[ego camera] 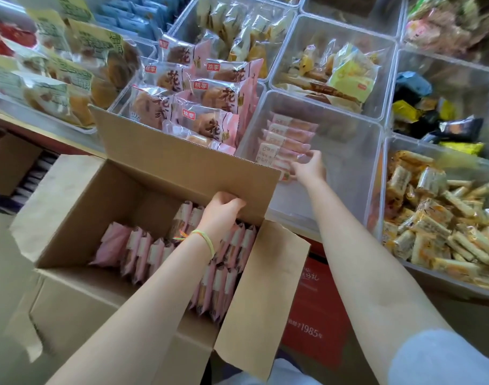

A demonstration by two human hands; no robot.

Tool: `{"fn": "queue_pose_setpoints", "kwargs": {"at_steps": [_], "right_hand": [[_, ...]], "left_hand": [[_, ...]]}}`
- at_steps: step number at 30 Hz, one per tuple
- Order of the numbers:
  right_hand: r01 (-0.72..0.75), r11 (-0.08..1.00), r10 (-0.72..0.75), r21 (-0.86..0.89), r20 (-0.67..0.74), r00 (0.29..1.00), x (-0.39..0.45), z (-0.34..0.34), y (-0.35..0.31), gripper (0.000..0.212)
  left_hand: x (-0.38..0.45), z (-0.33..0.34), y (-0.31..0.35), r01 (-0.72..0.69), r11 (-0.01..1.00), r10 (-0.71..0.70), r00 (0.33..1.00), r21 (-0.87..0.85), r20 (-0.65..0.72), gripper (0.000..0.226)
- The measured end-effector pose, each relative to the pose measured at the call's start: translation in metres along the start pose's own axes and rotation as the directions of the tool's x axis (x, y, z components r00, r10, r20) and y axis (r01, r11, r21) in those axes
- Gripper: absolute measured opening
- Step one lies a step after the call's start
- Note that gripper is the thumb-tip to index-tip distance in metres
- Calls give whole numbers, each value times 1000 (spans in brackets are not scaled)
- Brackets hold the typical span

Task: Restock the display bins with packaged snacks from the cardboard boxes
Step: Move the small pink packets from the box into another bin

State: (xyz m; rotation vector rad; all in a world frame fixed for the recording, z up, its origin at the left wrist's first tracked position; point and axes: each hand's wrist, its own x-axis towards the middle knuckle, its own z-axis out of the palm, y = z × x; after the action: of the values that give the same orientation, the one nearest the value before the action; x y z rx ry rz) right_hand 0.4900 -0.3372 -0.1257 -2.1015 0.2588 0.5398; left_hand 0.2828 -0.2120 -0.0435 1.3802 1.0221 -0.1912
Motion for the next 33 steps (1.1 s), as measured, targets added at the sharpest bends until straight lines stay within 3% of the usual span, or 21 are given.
{"fn": "queue_pose_setpoints", "kwargs": {"at_steps": [4,6,9,12,15,18,22,26,30,33], "right_hand": [[-40,999,40,14,6,999,-14,-12,2,66],[-3,996,5,85,-27,1000,-39,-25,-11,53],[181,964,-167,198,-83,982,-109,-50,-42,20],[351,873,-323,340,-136,936,-195,-69,-63,19],[336,852,-350,402,-39,936,-261,-56,-68,22],[255,926,-311,277,180,933,-288,-5,-59,24],[22,999,-37,46,361,932,-282,90,-24,23],[-49,983,116,-177,390,914,-269,167,1,18],[-5,943,137,-334,373,918,-255,215,6,36],[40,885,137,-465,341,930,-236,239,11,49]], "left_hand": [[-1,-1,-4,-18,1000,17,1000,6,2,8],[-3,-4,-6,-42,999,42,999,28,20,10],[-7,-11,-12,-87,994,83,995,62,59,16],[-10,-17,-21,-140,985,131,987,102,90,24],[-12,-32,-34,-173,972,162,984,161,80,26],[-11,-62,-54,-189,924,169,982,332,90,23],[-10,-130,-87,-223,780,241,969,585,48,25],[-5,-202,-113,-230,498,384,923,836,24,26],[1,-253,-126,-233,413,532,846,881,-26,38],[8,-280,-142,-181,407,500,864,895,-52,46]]}}
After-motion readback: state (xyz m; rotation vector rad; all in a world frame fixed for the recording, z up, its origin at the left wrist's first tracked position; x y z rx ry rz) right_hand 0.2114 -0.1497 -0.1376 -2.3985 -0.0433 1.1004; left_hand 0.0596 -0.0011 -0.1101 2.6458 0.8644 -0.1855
